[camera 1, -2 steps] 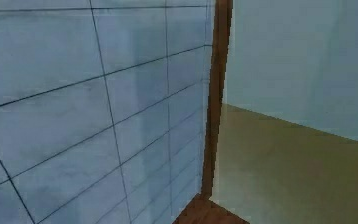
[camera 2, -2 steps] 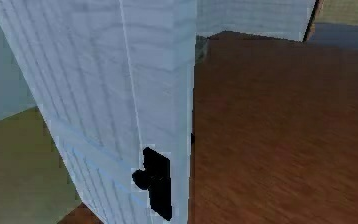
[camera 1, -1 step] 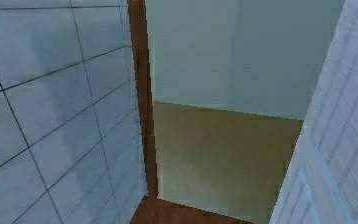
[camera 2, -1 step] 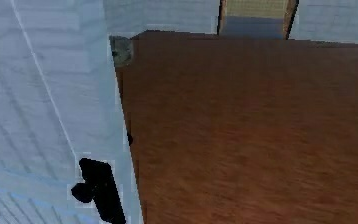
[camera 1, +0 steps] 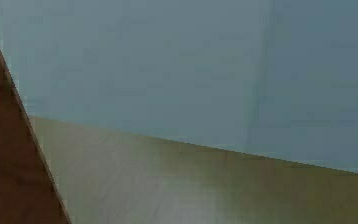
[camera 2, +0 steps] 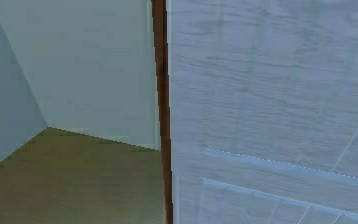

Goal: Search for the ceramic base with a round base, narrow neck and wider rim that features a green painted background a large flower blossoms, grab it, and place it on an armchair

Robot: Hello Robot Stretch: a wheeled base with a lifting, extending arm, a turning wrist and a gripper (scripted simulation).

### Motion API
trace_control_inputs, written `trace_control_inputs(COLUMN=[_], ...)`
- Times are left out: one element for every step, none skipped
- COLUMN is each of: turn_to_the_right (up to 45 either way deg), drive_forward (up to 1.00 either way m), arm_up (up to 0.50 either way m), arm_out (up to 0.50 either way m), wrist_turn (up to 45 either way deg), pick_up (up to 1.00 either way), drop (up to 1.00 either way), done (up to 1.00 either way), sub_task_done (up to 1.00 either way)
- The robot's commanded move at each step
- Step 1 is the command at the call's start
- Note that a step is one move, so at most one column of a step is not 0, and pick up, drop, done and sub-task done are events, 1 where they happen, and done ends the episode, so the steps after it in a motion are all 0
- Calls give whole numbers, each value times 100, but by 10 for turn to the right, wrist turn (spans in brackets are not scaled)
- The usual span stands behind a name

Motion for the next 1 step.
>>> trace_control_inputs(turn_to_the_right=[60], drive_forward=[0], arm_up=[0], arm_out=[0], wrist_turn=[0], pick_up=[0], drop=[0], done=[0], sub_task_done=[0])
